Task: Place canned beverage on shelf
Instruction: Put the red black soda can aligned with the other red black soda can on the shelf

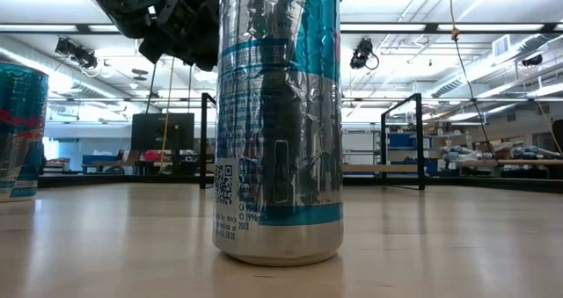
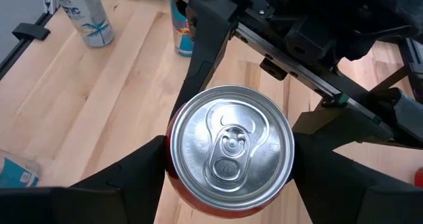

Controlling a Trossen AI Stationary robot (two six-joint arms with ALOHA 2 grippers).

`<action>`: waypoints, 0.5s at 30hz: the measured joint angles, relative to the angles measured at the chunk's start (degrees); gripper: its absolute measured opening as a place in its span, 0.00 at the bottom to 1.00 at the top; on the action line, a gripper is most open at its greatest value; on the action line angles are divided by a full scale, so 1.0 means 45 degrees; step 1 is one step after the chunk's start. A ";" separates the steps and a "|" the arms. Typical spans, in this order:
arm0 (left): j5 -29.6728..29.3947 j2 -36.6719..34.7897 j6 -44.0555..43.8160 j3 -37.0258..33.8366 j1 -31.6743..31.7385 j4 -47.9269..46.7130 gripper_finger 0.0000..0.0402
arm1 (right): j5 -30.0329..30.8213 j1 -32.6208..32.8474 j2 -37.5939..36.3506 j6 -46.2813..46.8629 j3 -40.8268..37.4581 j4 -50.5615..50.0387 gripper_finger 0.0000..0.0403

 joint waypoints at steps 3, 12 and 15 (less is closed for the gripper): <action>-0.0114 0.0005 0.0042 0.0000 -0.0020 0.0024 0.79 | 0.0138 0.0000 0.0000 0.0000 0.0000 -0.0024 0.73; -0.0116 0.0005 0.0095 0.0000 0.0191 0.0087 0.79 | 0.0290 -0.0006 0.0000 0.0011 0.0000 0.0017 0.73; 0.0222 0.0005 0.0142 0.0000 0.0382 0.0097 0.79 | 0.0354 -0.0015 0.0000 0.0109 0.0000 0.0102 0.73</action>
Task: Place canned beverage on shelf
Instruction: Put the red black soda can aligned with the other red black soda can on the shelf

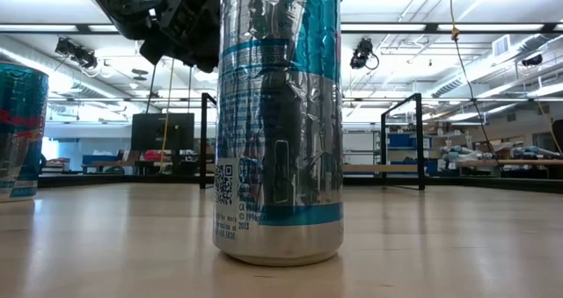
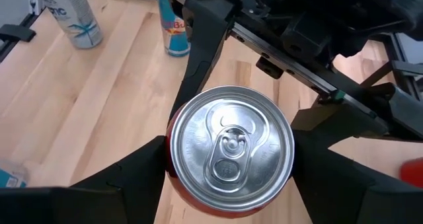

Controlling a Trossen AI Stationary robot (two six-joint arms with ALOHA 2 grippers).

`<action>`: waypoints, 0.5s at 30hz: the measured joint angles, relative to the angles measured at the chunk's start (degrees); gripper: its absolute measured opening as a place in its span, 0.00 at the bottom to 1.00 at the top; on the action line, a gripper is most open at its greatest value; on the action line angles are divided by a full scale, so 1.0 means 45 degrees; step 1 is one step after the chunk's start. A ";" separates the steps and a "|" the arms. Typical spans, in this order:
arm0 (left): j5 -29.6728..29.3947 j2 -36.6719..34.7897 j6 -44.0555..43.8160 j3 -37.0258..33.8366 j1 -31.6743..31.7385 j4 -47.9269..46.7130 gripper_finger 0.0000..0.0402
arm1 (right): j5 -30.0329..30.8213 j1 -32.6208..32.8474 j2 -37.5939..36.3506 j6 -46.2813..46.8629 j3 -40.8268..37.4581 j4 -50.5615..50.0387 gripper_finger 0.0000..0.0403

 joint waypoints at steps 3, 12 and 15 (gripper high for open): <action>0.0036 0.0000 -0.0007 0.0000 0.0124 0.0002 0.79 | 0.0028 0.0000 0.0000 0.0004 0.0000 0.0005 0.73; 0.0846 0.0000 -0.0191 0.0000 0.0372 -0.0021 0.79 | 0.0249 -0.0058 0.0000 0.0530 0.0000 0.0173 0.73; 0.0865 0.0005 -0.0399 0.0000 0.0508 -0.0030 0.84 | 0.0584 -0.0049 0.0000 0.0828 0.0000 0.0140 0.73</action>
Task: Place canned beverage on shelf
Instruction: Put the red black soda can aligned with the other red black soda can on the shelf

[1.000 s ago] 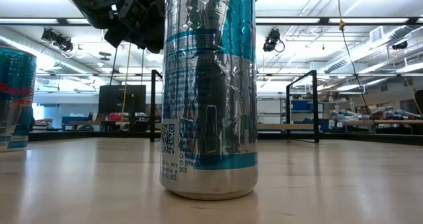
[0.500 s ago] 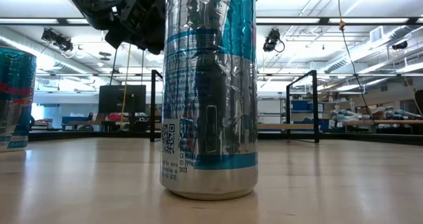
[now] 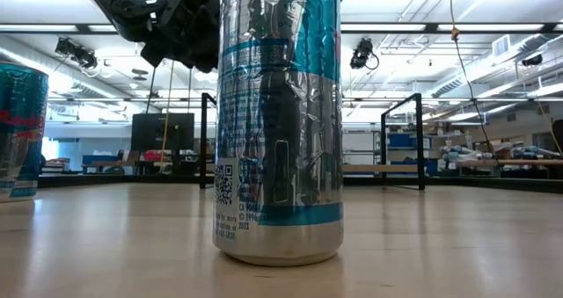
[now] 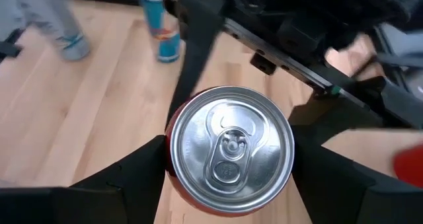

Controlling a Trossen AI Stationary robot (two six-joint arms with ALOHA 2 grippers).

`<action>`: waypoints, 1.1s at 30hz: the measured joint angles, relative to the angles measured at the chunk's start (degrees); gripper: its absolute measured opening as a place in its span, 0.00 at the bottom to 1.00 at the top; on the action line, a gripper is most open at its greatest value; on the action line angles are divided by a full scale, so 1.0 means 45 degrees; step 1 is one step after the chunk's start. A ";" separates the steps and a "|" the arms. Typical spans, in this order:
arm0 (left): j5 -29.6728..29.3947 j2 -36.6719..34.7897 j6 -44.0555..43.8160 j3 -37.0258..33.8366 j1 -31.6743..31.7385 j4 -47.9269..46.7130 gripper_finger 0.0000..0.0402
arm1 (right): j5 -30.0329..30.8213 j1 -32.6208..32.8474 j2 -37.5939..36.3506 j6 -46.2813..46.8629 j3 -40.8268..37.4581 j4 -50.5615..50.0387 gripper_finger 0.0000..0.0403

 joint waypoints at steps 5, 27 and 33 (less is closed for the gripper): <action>-0.0314 -0.0024 -0.0204 0.0097 0.0338 0.0128 0.97 | 0.0513 -0.0056 0.0073 0.0219 -0.0024 -0.0152 0.73; -0.0102 -0.0671 -0.2010 0.0024 0.1226 0.0752 0.94 | 0.0876 -0.0166 0.0029 -0.0040 -0.0019 -0.0825 0.73; 0.1893 -0.2052 -0.2281 0.0024 0.2255 0.0817 0.94 | 0.0955 -0.0697 0.0024 -0.0116 -0.0005 -0.0502 0.73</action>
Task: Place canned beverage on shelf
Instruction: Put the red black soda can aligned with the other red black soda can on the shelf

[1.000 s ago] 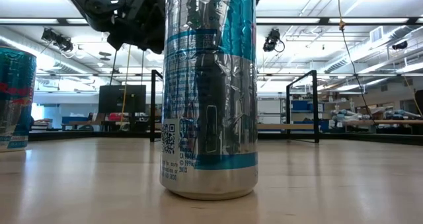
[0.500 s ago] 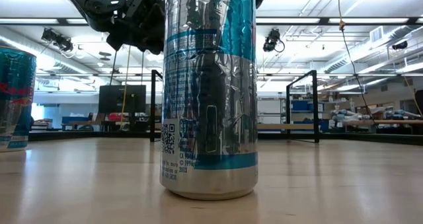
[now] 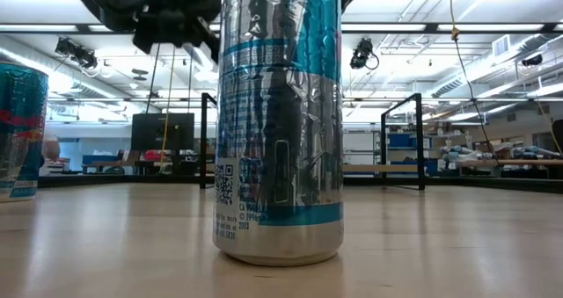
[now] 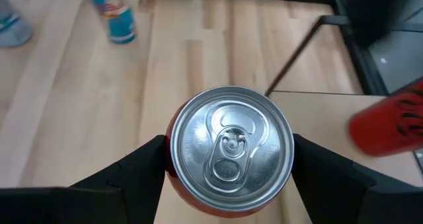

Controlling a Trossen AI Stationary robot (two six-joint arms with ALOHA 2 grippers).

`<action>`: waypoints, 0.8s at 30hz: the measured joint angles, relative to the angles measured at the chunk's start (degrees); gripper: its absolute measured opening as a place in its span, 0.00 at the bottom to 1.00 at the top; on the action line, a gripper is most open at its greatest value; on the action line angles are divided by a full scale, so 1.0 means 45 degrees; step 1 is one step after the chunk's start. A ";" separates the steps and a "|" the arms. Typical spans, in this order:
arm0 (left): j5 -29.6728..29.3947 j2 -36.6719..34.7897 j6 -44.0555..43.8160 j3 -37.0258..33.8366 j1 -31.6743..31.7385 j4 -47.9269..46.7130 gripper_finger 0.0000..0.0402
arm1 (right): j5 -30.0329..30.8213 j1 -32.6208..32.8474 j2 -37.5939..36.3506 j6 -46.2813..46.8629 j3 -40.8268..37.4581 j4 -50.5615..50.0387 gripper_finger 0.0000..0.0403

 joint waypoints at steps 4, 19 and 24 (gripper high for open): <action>0.0205 -0.0574 0.0238 0.0000 -0.0073 -0.0033 0.94 | 0.0005 -0.0514 -0.0005 0.0005 0.0005 0.0535 0.73; 0.2620 -0.1662 -0.1158 -0.0015 0.0109 -0.0085 0.94 | -0.0051 -0.1568 0.0767 -0.0545 0.2641 0.0108 0.73; 0.3183 -0.2235 -0.1499 -0.0015 0.0163 -0.0227 0.94 | 0.0005 -0.2034 0.1992 -0.0666 0.4408 -0.2076 0.73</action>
